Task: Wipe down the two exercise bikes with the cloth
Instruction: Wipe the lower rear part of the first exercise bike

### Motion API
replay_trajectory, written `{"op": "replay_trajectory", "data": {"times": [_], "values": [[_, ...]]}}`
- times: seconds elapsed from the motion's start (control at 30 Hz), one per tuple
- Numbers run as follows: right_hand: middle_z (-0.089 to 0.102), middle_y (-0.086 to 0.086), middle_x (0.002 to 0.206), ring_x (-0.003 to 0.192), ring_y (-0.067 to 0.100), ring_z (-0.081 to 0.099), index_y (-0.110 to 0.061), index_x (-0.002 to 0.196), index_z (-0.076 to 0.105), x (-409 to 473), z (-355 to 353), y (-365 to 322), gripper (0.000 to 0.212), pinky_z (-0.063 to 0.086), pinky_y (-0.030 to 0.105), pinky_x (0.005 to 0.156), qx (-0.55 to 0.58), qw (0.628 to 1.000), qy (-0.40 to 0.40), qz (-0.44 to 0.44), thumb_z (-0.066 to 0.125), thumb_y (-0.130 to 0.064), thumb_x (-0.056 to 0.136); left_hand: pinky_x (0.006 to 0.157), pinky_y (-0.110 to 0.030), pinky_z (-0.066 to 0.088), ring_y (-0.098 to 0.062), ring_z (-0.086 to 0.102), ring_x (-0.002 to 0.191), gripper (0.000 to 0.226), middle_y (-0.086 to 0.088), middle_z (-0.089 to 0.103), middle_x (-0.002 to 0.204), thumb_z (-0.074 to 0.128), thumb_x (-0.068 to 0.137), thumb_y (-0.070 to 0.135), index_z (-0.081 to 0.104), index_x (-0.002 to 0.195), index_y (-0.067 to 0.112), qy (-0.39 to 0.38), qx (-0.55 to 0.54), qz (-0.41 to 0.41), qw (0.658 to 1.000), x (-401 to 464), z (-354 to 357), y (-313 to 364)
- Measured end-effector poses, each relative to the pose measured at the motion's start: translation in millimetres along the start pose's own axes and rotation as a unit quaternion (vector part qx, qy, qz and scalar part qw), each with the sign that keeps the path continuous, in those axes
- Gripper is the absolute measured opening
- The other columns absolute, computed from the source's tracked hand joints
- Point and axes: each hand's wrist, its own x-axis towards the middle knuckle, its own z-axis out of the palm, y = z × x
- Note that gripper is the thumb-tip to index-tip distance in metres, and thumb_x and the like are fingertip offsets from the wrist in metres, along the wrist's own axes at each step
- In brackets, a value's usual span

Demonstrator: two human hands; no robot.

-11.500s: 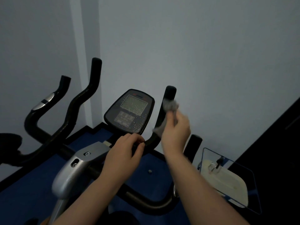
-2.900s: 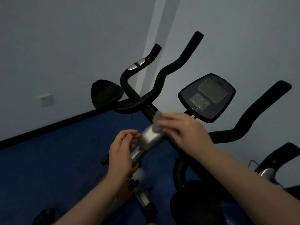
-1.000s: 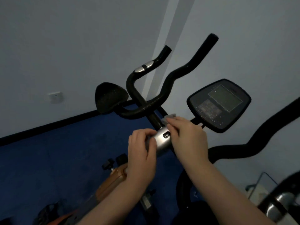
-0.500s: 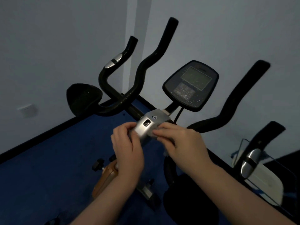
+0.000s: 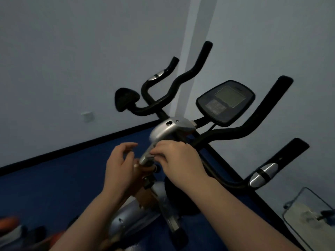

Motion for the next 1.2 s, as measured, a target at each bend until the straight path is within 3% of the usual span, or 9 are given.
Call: {"op": "replay_trajectory", "data": {"times": [0.2, 0.33, 0.4, 0.47, 0.6, 0.73, 0.93, 1.1, 1.2], "values": [[0.067, -0.006, 0.115, 0.105, 0.018, 0.06, -0.022, 0.108, 0.071, -27.6, 16.8, -36.2, 0.023, 0.047, 0.036, 0.09, 0.056, 0.993, -0.022, -0.104, 0.062, -0.019, 0.087, 0.075, -0.016, 0.041, 0.008, 0.053, 0.096, 0.03, 0.018, 0.058, 0.105, 0.05, 0.094, 0.013, 0.058, 0.097, 0.042, 0.08, 0.07, -0.045, 0.993, -88.1, -51.5, -28.8], [0.067, -0.008, 0.116, 0.108, 0.014, 0.06, -0.024, 0.109, 0.071, -52.8, 51.1, -67.1, 0.024, 0.047, 0.034, 0.093, 0.104, 0.983, -0.074, -0.131, 0.064, -0.021, 0.087, 0.079, -0.019, 0.042, 0.001, 0.056, 0.097, 0.029, 0.017, 0.059, 0.104, 0.052, 0.092, 0.01, 0.06, 0.099, 0.036, 0.154, 0.096, -0.092, 0.979, -148.6, -93.6, -50.7], [0.066, -0.01, 0.116, 0.108, 0.012, 0.059, -0.026, 0.109, 0.07, -66.5, 64.7, -65.0, 0.024, 0.047, 0.031, 0.092, 0.114, 0.983, -0.093, -0.105, 0.065, -0.024, 0.086, 0.077, -0.022, 0.045, 0.0, 0.058, 0.093, 0.028, 0.015, 0.061, 0.103, 0.052, 0.091, 0.009, 0.061, 0.1, 0.034, 0.146, 0.09, -0.116, 0.978, -160.8, -98.6, -56.6], [0.066, -0.013, 0.115, 0.107, 0.011, 0.059, -0.03, 0.11, 0.068, -94.0, 93.2, -108.2, 0.024, 0.048, 0.031, 0.091, 0.119, 0.97, -0.15, -0.146, 0.065, -0.029, 0.086, 0.076, -0.022, 0.046, 0.0, 0.058, 0.092, 0.028, 0.012, 0.062, 0.103, 0.051, 0.091, 0.008, 0.062, 0.1, 0.032, 0.211, 0.097, -0.167, 0.958, -211.9, -143.8, -64.8], [0.066, -0.015, 0.11, 0.103, 0.009, 0.059, -0.034, 0.109, 0.064, -122.1, 120.2, -126.3, 0.025, 0.048, 0.028, 0.089, 0.14, 0.964, -0.184, -0.131, 0.065, -0.033, 0.084, 0.084, -0.032, 0.048, -0.004, 0.058, 0.096, 0.026, 0.011, 0.062, 0.104, 0.051, 0.093, 0.009, 0.061, 0.096, 0.033, 0.235, 0.089, -0.194, 0.948, -243.5, -168.0, -77.3], [0.066, -0.015, 0.105, 0.099, 0.008, 0.059, -0.035, 0.109, 0.061, -147.5, 145.6, -155.7, 0.026, 0.049, 0.031, 0.085, 0.136, 0.958, -0.22, -0.126, 0.063, -0.035, 0.083, 0.089, -0.032, 0.047, -0.009, 0.058, 0.101, 0.02, 0.006, 0.062, 0.107, 0.054, 0.093, 0.011, 0.062, 0.101, 0.027, 0.236, 0.078, -0.223, 0.943, -276.8, -196.6, -94.0], [0.065, -0.02, 0.101, 0.095, 0.0, 0.058, -0.038, 0.105, 0.063, -183.7, 198.4, -231.9, 0.023, 0.049, 0.022, 0.081, 0.122, 0.951, -0.256, -0.12, 0.066, -0.034, 0.082, 0.072, -0.018, 0.043, 0.0, 0.056, 0.093, 0.021, 0.013, 0.06, 0.106, 0.052, 0.094, 0.016, 0.061, 0.102, 0.032, 0.221, 0.084, -0.266, 0.935, -346.7, -272.9, -126.9], [0.068, -0.018, 0.098, 0.093, 0.003, 0.061, -0.036, 0.101, 0.065, -218.7, 248.7, -333.1, 0.02, 0.052, 0.026, 0.08, 0.145, 0.943, -0.284, -0.093, 0.067, -0.034, 0.081, 0.078, -0.018, 0.041, 0.006, 0.054, 0.096, 0.027, 0.02, 0.058, 0.103, 0.052, 0.094, 0.016, 0.057, 0.091, 0.043, 0.208, 0.113, -0.269, 0.934, -410.0, -378.3, -147.8], [0.067, -0.017, 0.102, 0.096, 0.006, 0.061, -0.036, 0.104, 0.065, -230.6, 276.9, -392.6, 0.022, 0.052, 0.029, 0.081, 0.144, 0.94, -0.293, -0.094, 0.066, -0.035, 0.083, 0.082, -0.017, 0.041, 0.006, 0.053, 0.098, 0.025, 0.023, 0.056, 0.105, 0.051, 0.095, 0.015, 0.058, 0.097, 0.039, 0.213, 0.125, -0.277, 0.928, -438.3, -438.3, -164.7]]}}
